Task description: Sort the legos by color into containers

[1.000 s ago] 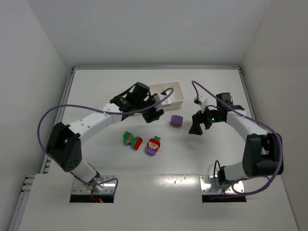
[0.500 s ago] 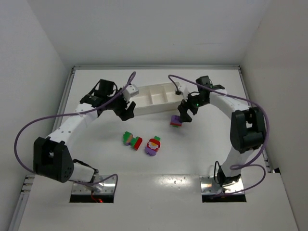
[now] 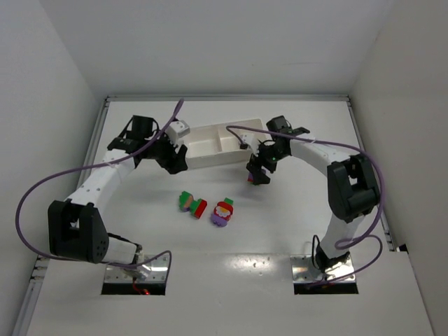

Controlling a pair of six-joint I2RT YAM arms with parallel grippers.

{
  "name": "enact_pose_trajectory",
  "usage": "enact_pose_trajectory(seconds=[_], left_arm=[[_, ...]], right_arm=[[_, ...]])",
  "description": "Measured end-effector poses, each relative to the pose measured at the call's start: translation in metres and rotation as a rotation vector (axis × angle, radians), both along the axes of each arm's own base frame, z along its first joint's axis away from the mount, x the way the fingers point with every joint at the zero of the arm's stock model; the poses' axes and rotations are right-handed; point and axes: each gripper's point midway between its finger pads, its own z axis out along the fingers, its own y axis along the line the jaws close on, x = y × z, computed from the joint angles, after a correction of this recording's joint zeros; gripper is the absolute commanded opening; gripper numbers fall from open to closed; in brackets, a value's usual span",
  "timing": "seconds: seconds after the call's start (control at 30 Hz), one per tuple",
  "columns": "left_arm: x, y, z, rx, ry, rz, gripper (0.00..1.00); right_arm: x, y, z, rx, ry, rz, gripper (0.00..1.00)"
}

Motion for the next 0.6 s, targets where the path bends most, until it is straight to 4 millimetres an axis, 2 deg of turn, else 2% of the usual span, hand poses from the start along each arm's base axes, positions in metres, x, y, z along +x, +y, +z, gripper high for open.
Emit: enact_pose_trajectory(seconds=[0.07, 0.17, 0.27, 0.3, 0.5, 0.6], left_arm=[[-0.001, 0.000, -0.001, 0.000, 0.007, 0.000, 0.73], [-0.002, 0.001, -0.003, -0.002, 0.009, 0.000, 0.73], [-0.003, 0.002, -0.006, 0.000, 0.019, 0.002, 0.73], [-0.003, 0.003, -0.007, 0.001, 0.023, 0.003, 0.73], [-0.003, 0.005, -0.012, -0.002, 0.037, 0.006, 0.73], [-0.008, 0.004, -0.018, -0.007, 0.053, -0.004, 0.73]], right_arm=[[0.001, 0.000, -0.005, -0.013, 0.003, 0.000, 0.80], [0.002, 0.000, -0.014, -0.035, 0.010, -0.006, 0.76], [0.005, -0.002, -0.020, -0.053, 0.009, -0.017, 0.64], [0.006, -0.002, -0.021, -0.055, 0.007, -0.021, 0.60], [0.009, -0.003, -0.021, -0.060, -0.006, -0.030, 0.50], [0.009, -0.003, -0.021, -0.060, -0.003, -0.032, 0.40]])
